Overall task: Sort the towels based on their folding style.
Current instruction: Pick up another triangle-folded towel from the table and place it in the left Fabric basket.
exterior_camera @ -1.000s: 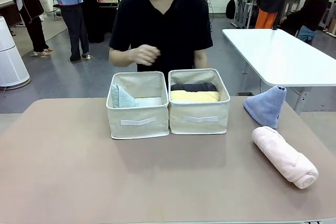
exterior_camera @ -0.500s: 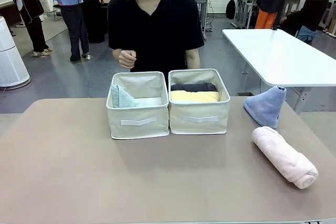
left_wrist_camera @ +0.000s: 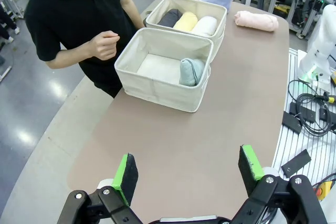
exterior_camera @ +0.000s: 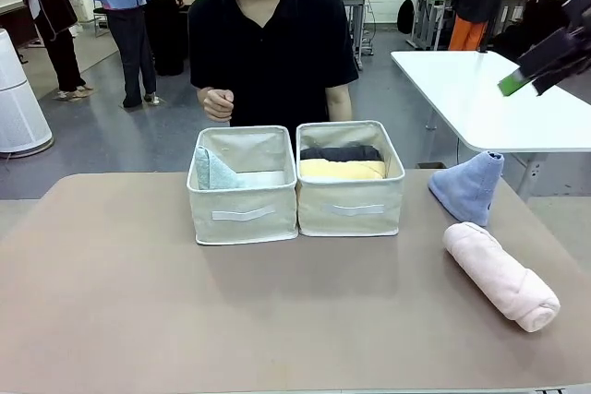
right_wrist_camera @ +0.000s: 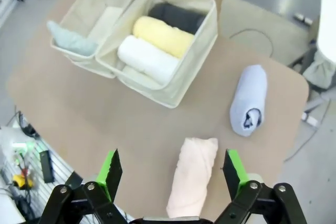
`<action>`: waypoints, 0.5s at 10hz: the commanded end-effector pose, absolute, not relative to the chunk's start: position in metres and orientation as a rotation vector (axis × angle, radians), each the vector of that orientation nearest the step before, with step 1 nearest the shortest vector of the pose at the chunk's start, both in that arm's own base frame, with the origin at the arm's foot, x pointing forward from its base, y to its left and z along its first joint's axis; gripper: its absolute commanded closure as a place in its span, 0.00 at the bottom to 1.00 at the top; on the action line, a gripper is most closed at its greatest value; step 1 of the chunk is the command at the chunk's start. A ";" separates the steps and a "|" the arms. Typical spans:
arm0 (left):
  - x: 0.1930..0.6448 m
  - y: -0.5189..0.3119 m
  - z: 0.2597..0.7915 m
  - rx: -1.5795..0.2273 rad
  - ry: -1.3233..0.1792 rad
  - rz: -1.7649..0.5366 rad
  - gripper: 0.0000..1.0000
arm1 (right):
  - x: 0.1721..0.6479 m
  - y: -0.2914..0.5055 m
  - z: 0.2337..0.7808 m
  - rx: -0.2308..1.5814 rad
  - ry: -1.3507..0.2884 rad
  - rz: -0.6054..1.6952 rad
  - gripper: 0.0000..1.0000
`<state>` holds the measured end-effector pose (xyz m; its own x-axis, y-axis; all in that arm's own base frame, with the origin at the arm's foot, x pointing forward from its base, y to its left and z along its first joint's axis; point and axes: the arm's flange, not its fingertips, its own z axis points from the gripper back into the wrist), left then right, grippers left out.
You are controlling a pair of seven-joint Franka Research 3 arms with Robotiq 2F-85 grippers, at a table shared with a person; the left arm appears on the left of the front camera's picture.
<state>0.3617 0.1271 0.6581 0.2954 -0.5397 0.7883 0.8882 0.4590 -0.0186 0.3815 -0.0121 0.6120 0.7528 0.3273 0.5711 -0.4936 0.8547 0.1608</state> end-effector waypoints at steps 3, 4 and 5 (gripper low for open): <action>0.360 0.127 0.658 -0.505 -0.797 -1.019 0.00 | 0.382 -0.012 0.612 0.313 -0.559 0.456 0.00; 0.360 0.127 0.658 -0.505 -0.797 -1.019 0.00 | 0.382 -0.012 0.612 0.313 -0.559 0.456 0.00; 0.360 0.127 0.658 -0.505 -0.797 -1.019 0.00 | 0.382 -0.012 0.612 0.313 -0.559 0.456 0.00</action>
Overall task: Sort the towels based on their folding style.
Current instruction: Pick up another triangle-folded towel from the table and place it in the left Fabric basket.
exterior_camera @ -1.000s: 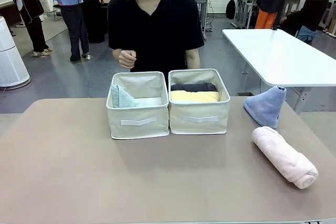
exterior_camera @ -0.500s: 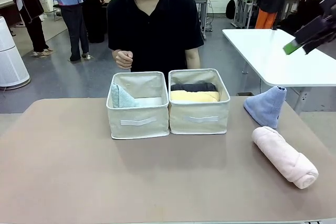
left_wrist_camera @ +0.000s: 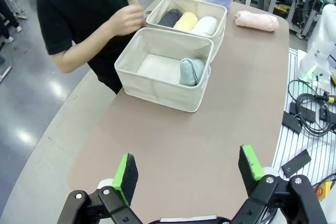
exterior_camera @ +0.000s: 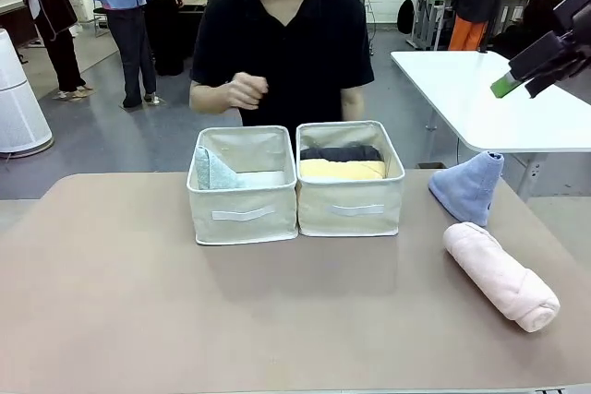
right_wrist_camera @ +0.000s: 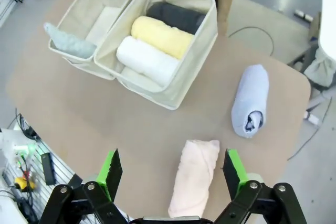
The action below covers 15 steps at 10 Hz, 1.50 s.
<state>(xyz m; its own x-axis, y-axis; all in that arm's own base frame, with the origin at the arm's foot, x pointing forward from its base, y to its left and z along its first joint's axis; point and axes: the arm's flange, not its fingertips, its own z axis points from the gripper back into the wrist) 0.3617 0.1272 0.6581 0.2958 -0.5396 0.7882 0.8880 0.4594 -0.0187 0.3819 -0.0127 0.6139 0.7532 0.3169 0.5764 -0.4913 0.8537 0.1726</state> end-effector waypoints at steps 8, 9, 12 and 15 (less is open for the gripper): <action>0.360 0.127 0.658 -0.505 -0.797 -1.019 0.00 | 0.223 -0.176 0.652 0.031 -0.723 0.349 0.00; 0.360 0.127 0.658 -0.505 -0.797 -1.019 0.00 | 0.220 -0.183 0.648 0.026 -0.713 0.344 0.00; 0.360 0.127 0.658 -0.505 -0.797 -1.019 0.00 | 0.237 -0.181 0.638 0.047 -0.654 0.361 0.00; 0.360 0.127 0.658 -0.505 -0.797 -1.019 0.00 | 0.240 -0.180 0.638 0.047 -0.651 0.349 0.00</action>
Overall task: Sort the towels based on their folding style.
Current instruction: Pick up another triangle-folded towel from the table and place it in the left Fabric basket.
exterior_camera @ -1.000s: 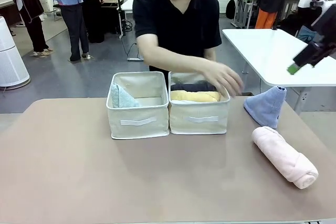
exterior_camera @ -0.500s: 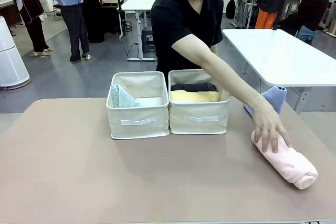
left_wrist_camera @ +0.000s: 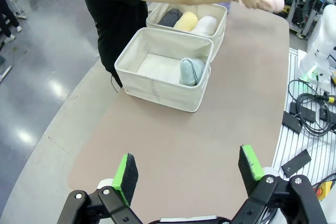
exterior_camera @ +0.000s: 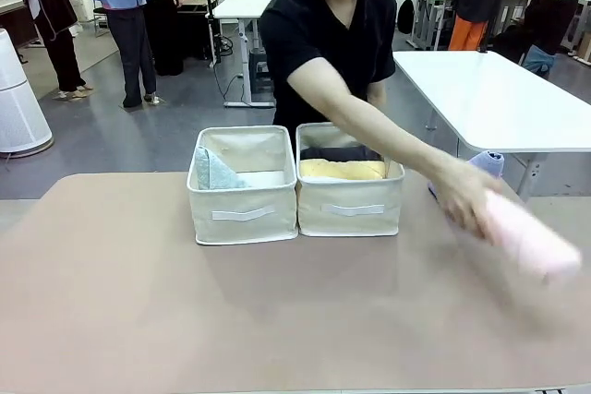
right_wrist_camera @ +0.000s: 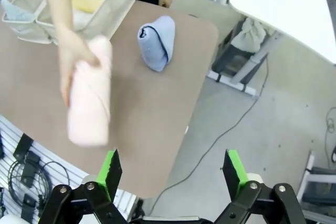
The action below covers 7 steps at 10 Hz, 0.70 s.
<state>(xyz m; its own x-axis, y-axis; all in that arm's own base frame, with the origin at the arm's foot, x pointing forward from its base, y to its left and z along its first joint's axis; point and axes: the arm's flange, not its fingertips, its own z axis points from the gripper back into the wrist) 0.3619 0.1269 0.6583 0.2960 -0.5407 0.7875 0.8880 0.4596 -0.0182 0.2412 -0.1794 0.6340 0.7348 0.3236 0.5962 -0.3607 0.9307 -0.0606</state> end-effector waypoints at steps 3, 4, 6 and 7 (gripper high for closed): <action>0.360 0.127 0.658 -0.505 -0.797 -1.019 0.00 | 0.266 -0.155 0.631 0.045 -0.638 0.348 0.00; 0.360 0.127 0.658 -0.505 -0.797 -1.019 0.00 | 0.289 -0.129 0.623 0.044 -0.620 0.372 0.00; 0.360 0.127 0.658 -0.505 -0.797 -1.019 0.00 | 0.365 -0.053 0.595 0.111 -0.540 0.435 0.00; 0.360 0.127 0.658 -0.505 -0.797 -1.019 0.00 | 0.410 -0.020 0.572 0.086 -0.543 0.396 0.00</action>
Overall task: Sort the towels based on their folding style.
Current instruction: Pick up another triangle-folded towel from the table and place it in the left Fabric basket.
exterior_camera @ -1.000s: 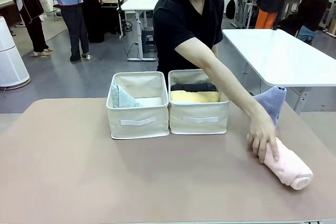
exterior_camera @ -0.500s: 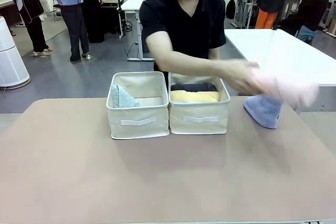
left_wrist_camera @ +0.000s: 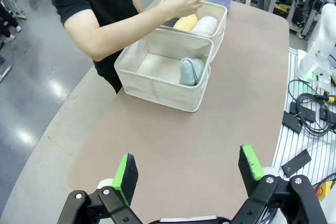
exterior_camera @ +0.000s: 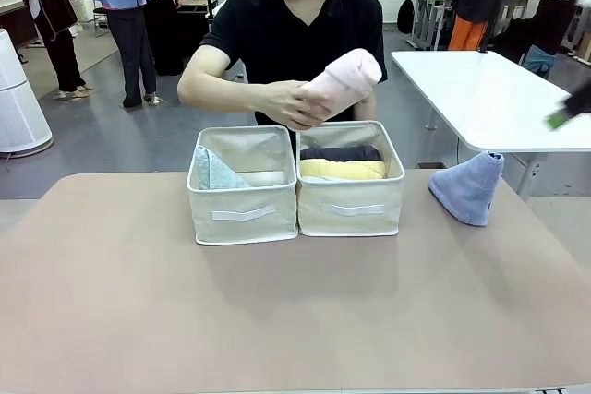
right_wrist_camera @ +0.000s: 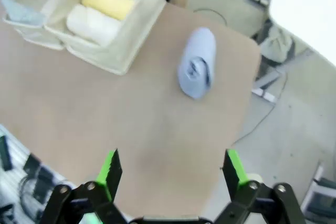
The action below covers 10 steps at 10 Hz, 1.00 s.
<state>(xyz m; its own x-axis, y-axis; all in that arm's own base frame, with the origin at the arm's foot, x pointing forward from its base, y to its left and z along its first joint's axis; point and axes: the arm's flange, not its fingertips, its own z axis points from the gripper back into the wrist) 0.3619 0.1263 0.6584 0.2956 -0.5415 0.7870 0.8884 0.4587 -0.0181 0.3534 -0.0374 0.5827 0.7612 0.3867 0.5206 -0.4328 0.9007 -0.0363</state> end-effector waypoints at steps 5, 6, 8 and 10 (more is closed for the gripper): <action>0.360 0.127 0.658 -0.505 -0.797 -1.019 0.00 | 0.516 0.039 0.491 -0.022 -0.435 0.280 0.00; 0.360 0.127 0.658 -0.505 -0.797 -1.019 0.00 | 0.521 0.037 0.490 -0.025 -0.425 0.259 0.00; 0.360 0.127 0.658 -0.505 -0.797 -1.019 0.00 | 0.521 0.034 0.499 -0.007 -0.425 0.257 0.00; 0.360 0.127 0.658 -0.505 -0.797 -1.019 0.00 | 0.518 0.025 0.507 -0.057 -0.300 0.216 0.00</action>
